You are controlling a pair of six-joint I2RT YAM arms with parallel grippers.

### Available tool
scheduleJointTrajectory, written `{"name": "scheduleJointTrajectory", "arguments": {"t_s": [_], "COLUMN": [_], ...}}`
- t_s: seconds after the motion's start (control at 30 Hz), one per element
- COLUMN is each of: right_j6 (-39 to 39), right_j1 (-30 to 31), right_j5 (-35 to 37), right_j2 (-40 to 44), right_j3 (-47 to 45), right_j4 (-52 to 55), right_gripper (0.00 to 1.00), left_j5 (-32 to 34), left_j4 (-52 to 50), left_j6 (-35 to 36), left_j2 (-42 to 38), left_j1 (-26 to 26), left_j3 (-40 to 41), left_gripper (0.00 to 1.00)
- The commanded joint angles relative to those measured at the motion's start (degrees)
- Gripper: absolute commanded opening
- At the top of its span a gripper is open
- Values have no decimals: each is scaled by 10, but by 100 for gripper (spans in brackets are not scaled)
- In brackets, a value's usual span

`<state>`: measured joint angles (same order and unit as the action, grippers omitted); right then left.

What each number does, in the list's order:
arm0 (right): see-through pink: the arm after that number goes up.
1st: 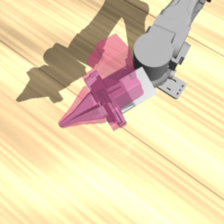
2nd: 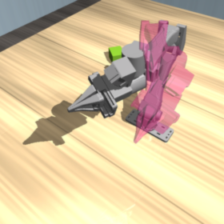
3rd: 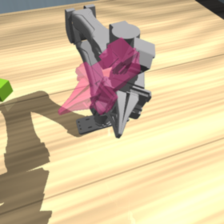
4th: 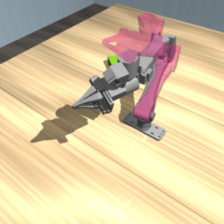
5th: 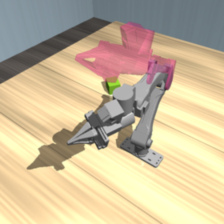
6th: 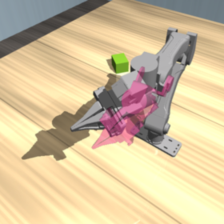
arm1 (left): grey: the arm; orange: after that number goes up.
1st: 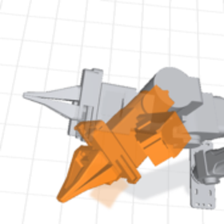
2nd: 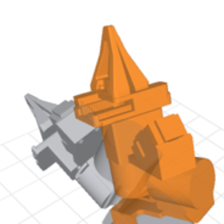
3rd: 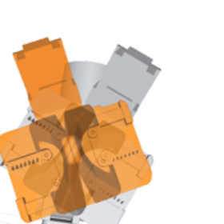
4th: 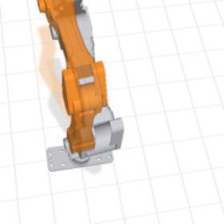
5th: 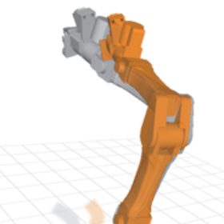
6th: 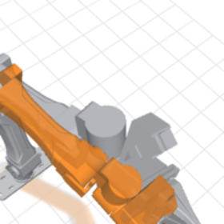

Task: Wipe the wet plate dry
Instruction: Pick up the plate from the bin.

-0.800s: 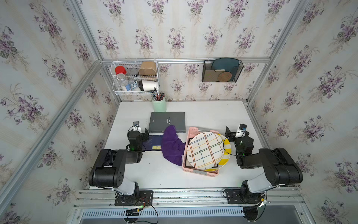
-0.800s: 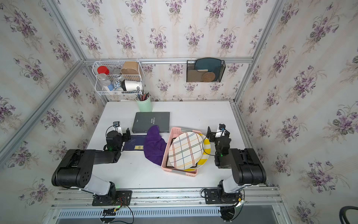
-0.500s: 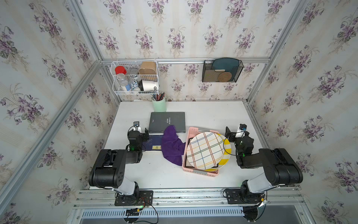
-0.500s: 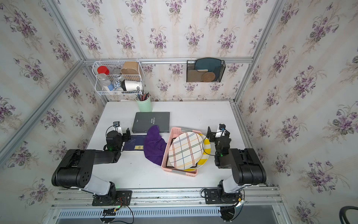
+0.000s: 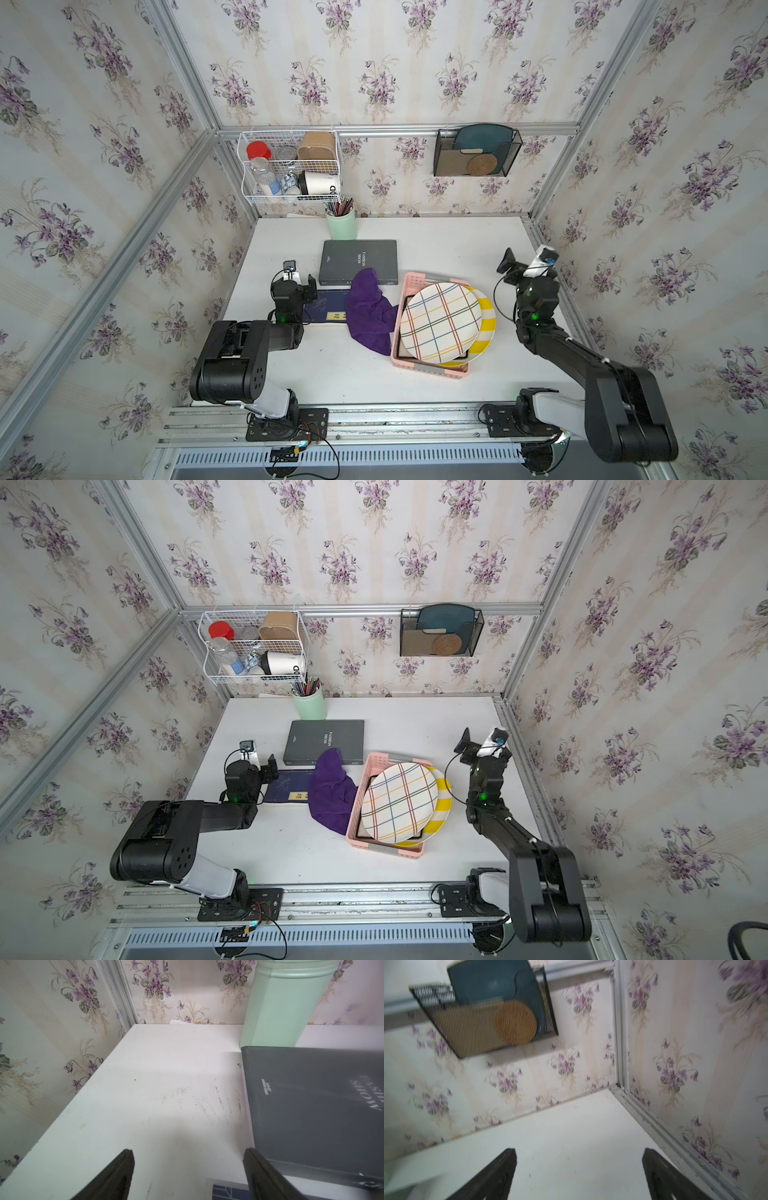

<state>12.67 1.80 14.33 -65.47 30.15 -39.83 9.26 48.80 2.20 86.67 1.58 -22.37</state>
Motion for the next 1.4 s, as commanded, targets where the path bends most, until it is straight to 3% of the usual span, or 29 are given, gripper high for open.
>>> {"name": "scheduleJointTrajectory", "arguments": {"t_s": [0.0,0.1,0.2,0.27,0.37,0.47,0.57,0.67,0.8,0.87,1.0,1.07,1.17,1.2,1.37], "right_j6": [111,156,184,189,204,225,230,224,235,241,250,254,254,253,253], "right_j1": [1,2,14,37,82,125,158,174,186,197,212,214,215,215,215], "right_j5": [-75,-219,-302,-294,-267,-259,-224,-225,-255,-262,-277,-276,-288,-296,-316], "right_j2": [27,29,40,49,75,102,97,93,76,69,68,79,93,98,149], "right_j3": [107,186,219,239,240,226,221,201,161,149,142,138,128,125,138], "right_j4": [369,530,615,691,777,821,862,850,808,784,739,728,703,692,641], "right_gripper": [100,91,79,73,66,60,68,77,73,65,35,28,4,0,0], "left_j5": [21,17,-42,-112,-197,-209,-195,-177,-191,-194,-193,-194,-201,-208,-209], "left_j4": [-129,-308,-471,-562,-629,-640,-618,-611,-609,-609,-614,-621,-630,-634,-704], "left_j6": [-13,-88,-197,-268,-301,-289,-258,-225,-214,-211,-213,-217,-230,-235,-254], "left_j2": [-74,-150,-180,-182,-177,-189,-206,-212,-209,-211,-217,-219,-227,-230,-240], "left_j1": [4,3,4,6,26,68,111,138,142,142,144,146,153,155,184], "left_j3": [-45,-117,-200,-256,-301,-301,-281,-273,-273,-272,-268,-266,-258,-255,-254], "left_gripper": [81,82,82,81,80,80,80,80,80,80,80,80,80,81,81]}}
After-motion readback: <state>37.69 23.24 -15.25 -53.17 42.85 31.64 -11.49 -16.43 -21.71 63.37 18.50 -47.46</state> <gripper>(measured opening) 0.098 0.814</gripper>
